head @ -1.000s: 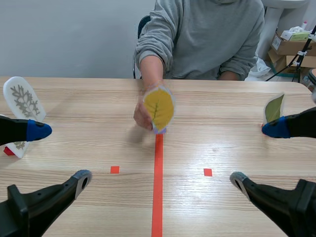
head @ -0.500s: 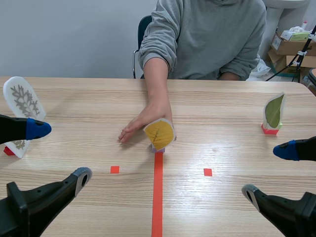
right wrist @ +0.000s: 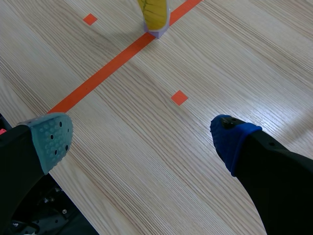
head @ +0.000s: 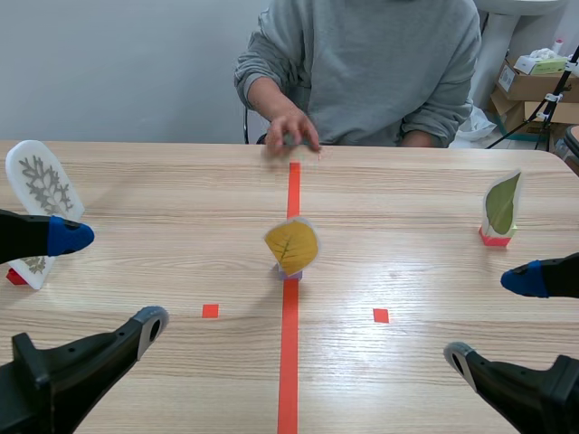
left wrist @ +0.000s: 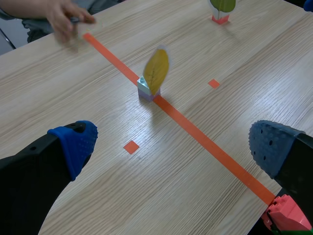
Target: Do the leaf sorting experiment
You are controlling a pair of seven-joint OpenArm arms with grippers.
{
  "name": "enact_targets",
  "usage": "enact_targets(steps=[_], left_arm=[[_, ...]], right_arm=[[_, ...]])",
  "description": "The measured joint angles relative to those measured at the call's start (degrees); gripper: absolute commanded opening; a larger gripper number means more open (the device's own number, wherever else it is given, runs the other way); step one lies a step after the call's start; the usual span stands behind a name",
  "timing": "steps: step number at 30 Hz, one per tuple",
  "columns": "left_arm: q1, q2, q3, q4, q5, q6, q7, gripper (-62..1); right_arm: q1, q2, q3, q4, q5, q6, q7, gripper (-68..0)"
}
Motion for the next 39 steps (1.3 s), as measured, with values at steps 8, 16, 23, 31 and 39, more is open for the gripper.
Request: enact_targets(steps=[8,16,23,31,39], left_arm=[[-0.09,0.0,-0.04,0.0,0.09,0.0,0.0,1.4],[-0.09,0.0,-0.04,0.0,0.09,0.0,0.94,1.4],[-0.09,0.07,-0.04,0.0,0.09,0.0,1.09,1.4],[-0.09,0.2,-0.04,0.0,0.09,0.0,1.09,1.4],[-0.09,0.2,-0.04,0.0,0.09,0.0,1.09,1.4]], right_arm=[[0.0,0.0,0.0,0.0,0.0,0.0,0.0,-9.7],[0.0,0.0,0.0,0.0,0.0,0.0,-0.42,-9.7],[-0.02,0.0,0.0,0.04,-0.63,0.0,-1.22,-9.7],[0.11,0.0,-0.13,0.04,-0.7,-0.02,-2.71,-9.7],[0.11,-0.09,-0.48,0.09,-0.9,-0.02,-3.93,-9.7]])
